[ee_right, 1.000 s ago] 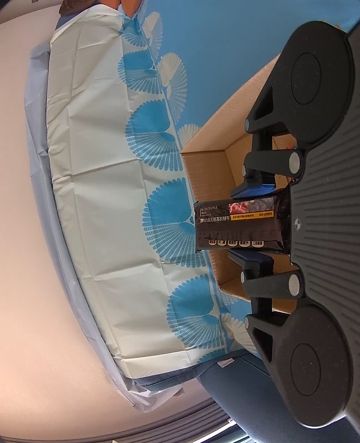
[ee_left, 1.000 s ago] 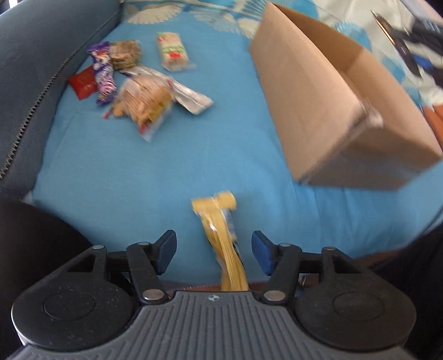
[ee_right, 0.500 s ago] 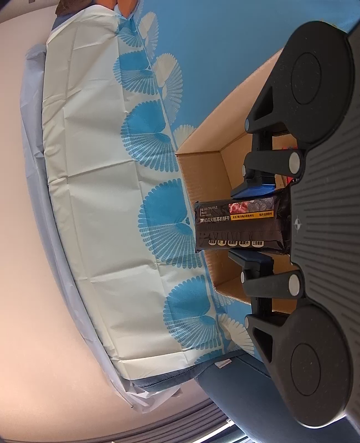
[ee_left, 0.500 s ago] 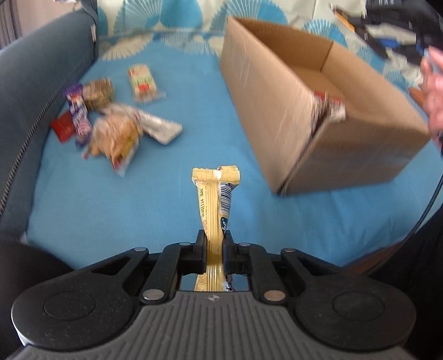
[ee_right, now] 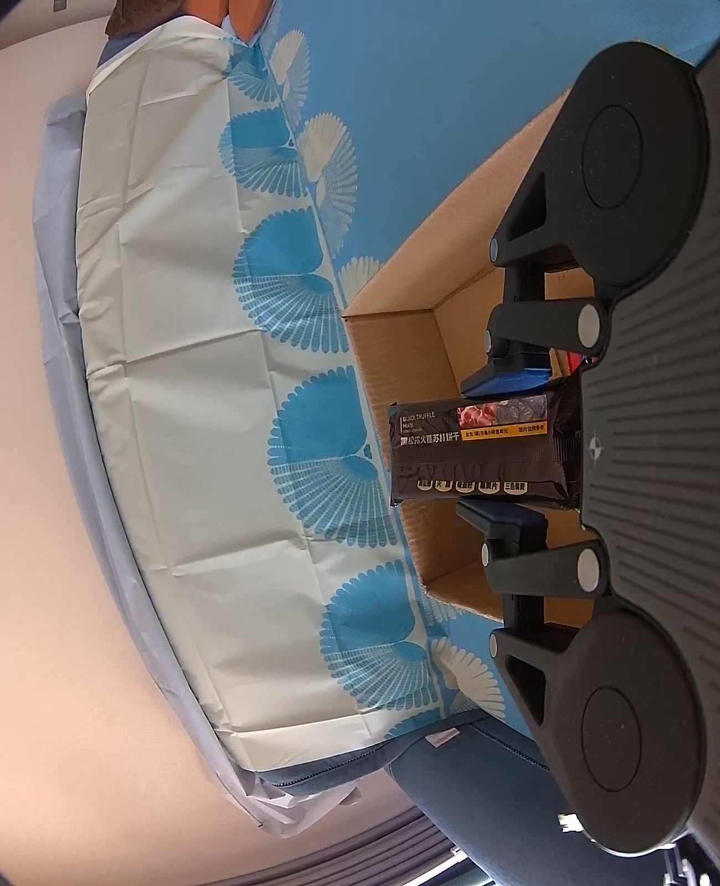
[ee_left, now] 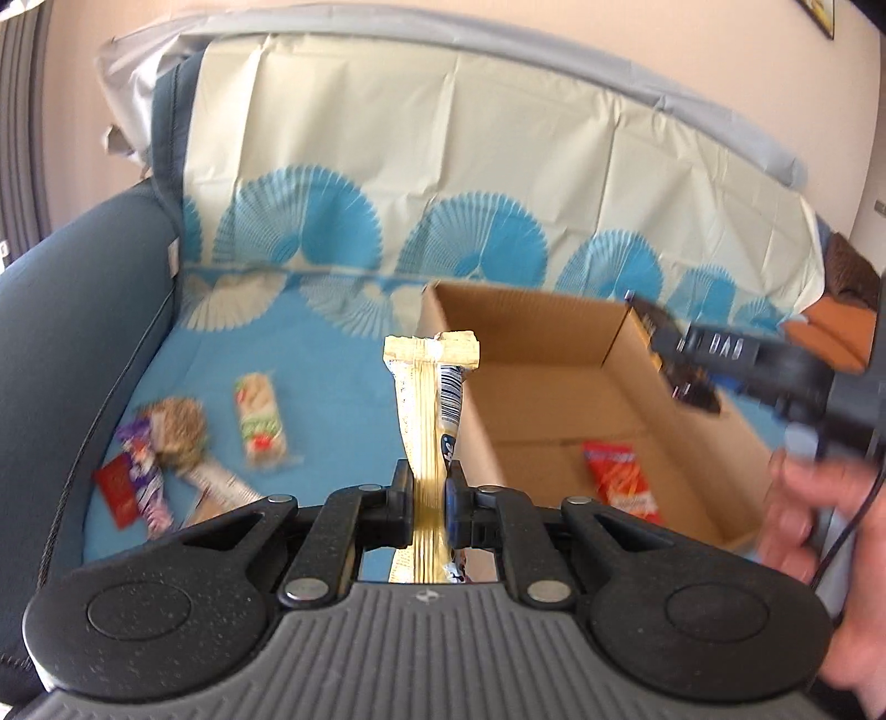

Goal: Organize snacks
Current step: 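Move the yellow bar over the box with the left tool while the right tool holds the chocolate bar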

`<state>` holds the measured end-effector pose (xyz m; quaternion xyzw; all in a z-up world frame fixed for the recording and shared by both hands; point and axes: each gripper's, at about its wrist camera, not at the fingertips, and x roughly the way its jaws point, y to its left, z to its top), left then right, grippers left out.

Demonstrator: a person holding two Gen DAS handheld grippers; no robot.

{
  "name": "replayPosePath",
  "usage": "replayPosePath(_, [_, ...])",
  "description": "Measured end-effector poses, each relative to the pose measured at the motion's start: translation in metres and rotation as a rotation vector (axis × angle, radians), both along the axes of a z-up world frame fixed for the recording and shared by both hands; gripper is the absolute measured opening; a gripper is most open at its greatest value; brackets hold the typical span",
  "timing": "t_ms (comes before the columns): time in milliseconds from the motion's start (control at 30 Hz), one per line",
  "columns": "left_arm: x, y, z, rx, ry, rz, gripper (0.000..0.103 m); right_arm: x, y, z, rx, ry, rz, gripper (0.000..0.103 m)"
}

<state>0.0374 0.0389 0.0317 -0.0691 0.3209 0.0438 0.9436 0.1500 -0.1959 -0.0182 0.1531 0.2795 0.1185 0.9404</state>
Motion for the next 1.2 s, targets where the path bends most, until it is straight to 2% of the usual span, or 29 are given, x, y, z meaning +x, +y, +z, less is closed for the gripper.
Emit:
replayPosePath(267, [0.05,-0.04,0.029,-0.029,-0.086,-0.074,0.011,0.003,-0.01,-0.004,-0.005,0.014,-0.059,0.041])
replayPosePath(500, [0.084,-0.067,0.034,-0.04,-0.103,-0.119,0.011,0.005,-0.019,-0.007,-0.005,0.027,-0.104,0.041])
replayPosePath(900, [0.118,-0.081,0.04,-0.045,-0.122,-0.132,0.011,0.006,-0.023,-0.007,-0.001,0.024,-0.14,0.041])
replayPosePath(1200, [0.128,-0.089,0.043,-0.043,-0.127,-0.151,0.011,0.004,-0.022,-0.007,-0.006,0.016,-0.14,0.041])
